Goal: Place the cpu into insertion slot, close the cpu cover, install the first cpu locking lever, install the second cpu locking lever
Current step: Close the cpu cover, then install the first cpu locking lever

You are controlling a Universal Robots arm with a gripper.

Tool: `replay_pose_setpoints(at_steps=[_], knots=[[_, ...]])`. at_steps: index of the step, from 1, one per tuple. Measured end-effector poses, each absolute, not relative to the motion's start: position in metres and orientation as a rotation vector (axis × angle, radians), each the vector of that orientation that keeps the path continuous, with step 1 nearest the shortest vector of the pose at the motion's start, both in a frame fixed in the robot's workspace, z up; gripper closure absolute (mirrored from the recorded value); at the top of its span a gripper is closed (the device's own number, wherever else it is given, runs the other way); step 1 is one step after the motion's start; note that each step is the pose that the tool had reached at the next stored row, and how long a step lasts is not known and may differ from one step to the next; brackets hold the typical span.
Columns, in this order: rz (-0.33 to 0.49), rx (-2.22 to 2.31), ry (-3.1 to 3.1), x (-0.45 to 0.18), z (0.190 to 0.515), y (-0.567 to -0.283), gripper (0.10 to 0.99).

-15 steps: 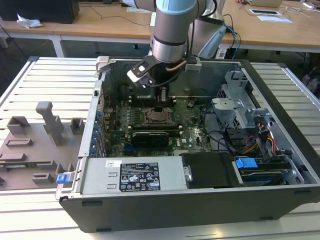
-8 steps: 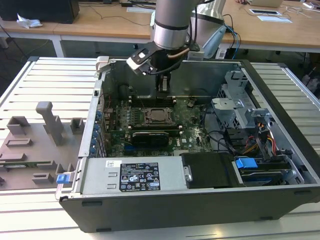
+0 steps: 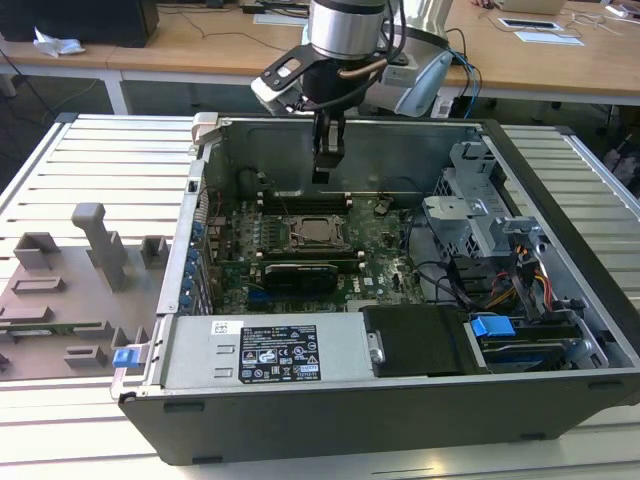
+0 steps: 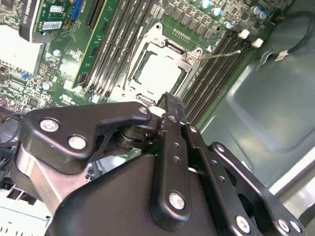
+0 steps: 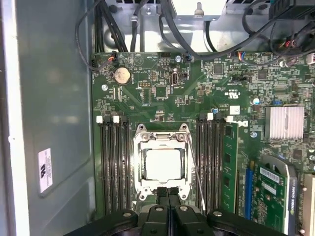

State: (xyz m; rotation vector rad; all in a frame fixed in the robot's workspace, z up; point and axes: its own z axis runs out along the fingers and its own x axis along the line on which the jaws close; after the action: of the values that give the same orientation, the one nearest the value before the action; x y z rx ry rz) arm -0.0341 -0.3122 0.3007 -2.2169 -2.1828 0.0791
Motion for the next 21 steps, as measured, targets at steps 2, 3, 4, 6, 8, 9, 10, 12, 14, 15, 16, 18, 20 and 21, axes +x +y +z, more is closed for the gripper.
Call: replay_pose_setpoints(at_steps=[2, 3, 4, 6, 8, 9, 10, 12, 14, 15, 16, 18, 20, 21], knots=[[0.079, -2.217, -2.183, -0.0341, 0.3018, -0.3122, 0.98], [0.079, -2.217, -2.183, -0.0341, 0.3018, -0.3122, 0.98], [0.079, -2.217, -2.183, -0.0341, 0.3018, -0.3122, 0.98], [0.079, -2.217, -2.183, -0.0341, 0.3019, -0.3122, 0.98], [0.079, -2.217, -2.183, -0.0341, 0.3019, -0.3122, 0.98], [0.079, -2.217, -2.183, -0.0341, 0.3019, -0.3122, 0.98], [0.079, -2.21, -2.19, -0.0341, 0.3019, -0.3122, 0.98], [0.08, -2.178, -2.223, -0.0341, 0.302, -0.3122, 0.98], [0.081, -2.129, -2.272, -0.0341, 0.3019, -0.3122, 0.98], [0.081, -2.108, -2.291, -0.0341, 0.3019, -0.3122, 0.98], [0.082, -2.066, -2.331, -0.0341, 0.3019, -0.3122, 0.98], [0.085, -1.914, -2.461, -0.0341, 0.3019, -0.3122, 0.98], [0.086, -1.775, -2.567, -0.0341, 0.3019, -0.3122, 0.98], [0.088, -1.687, -2.628, -0.0341, 0.3019, -0.3122, 0.98]])
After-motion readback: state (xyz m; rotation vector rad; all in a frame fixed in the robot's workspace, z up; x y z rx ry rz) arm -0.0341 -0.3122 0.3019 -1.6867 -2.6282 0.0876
